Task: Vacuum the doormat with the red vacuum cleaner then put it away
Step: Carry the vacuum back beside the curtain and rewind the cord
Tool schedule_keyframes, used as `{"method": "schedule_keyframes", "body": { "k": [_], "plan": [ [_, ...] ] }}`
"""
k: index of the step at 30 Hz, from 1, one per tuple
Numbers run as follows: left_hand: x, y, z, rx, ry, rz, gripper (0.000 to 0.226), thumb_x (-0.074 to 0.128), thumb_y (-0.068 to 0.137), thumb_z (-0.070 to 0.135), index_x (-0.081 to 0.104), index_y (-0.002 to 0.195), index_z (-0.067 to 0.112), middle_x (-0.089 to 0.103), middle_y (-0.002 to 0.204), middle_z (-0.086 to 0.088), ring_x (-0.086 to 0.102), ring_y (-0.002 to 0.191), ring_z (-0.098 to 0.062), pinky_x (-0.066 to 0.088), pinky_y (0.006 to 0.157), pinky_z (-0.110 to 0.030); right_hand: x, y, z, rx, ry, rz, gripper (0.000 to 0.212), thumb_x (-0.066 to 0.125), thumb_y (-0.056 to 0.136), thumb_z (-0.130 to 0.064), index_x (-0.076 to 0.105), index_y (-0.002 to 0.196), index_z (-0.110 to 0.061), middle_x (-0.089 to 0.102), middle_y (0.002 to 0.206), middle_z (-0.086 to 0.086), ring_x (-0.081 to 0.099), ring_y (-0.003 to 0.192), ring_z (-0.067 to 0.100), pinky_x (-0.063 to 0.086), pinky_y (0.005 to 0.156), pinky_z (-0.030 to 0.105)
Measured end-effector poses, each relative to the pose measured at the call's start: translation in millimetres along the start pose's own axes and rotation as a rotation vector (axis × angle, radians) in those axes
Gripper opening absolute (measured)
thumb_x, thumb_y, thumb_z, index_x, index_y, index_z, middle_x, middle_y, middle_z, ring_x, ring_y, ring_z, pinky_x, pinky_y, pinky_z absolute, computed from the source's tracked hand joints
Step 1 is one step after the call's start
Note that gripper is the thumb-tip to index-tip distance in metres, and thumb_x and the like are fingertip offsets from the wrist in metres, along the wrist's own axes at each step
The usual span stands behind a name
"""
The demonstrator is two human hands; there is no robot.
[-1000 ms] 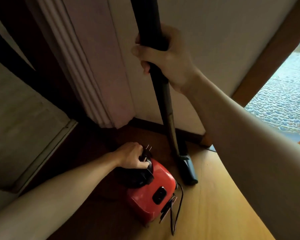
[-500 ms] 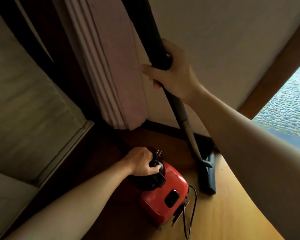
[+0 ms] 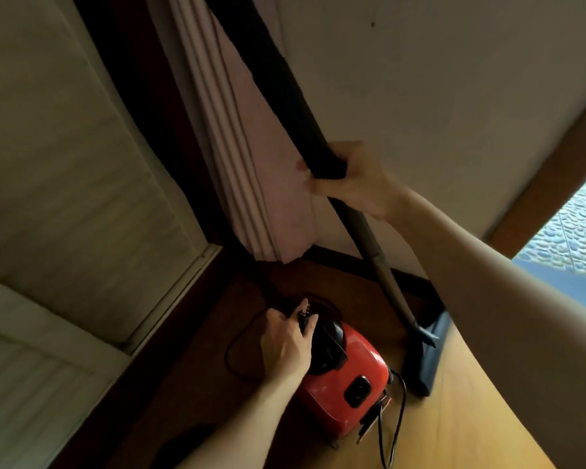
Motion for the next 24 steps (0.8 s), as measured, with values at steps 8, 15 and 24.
{"method": "schedule_keyframes", "body": {
  "k": [8,15,24],
  "plan": [
    [24,-8,26,-0.147,-0.801,-0.069,0.038,0.05,0.101,0.04,0.047,0.138,0.049,0.06,0.138,-0.006,0.057,0.128,-0.025,0.042,0.11,-0.035,2,-10,8,-0.075,0.068,0.093,0.014,0.076,0.087,-0.005,0.065,0.091,-0.012,0.06,0.081,0.015,0.067,0.07,0.016,0.06,0.067,0.038],
    [34,-1,37,-0.314,-1.341,-0.104,0.041,0.052,0.101,0.029,0.044,0.138,0.045,0.055,0.091,-0.004,0.057,0.052,-0.014,0.058,0.061,-0.041,-9,-17,2,-0.102,0.039,0.195,0.022,0.073,0.089,-0.001,0.056,0.096,0.011,0.054,0.075,0.028,0.06,0.058,0.018,0.057,0.057,0.044],
    [21,4,31,-0.181,-1.075,-0.232,0.048,0.052,0.102,0.028,0.037,0.146,0.042,0.052,0.068,0.002,0.038,0.037,-0.008,0.036,0.036,-0.026,-23,-21,-8,-0.068,0.018,0.315,0.021,0.072,0.086,-0.006,0.051,0.083,-0.008,0.047,0.066,0.016,0.049,0.055,0.019,0.042,0.055,0.036]
  ]
}}
Point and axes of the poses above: each hand's wrist, its own y-axis towards the middle knuckle, its own x-axis out of the palm, z = x × y, the point moved 2 cm from there along y, towards the middle knuckle
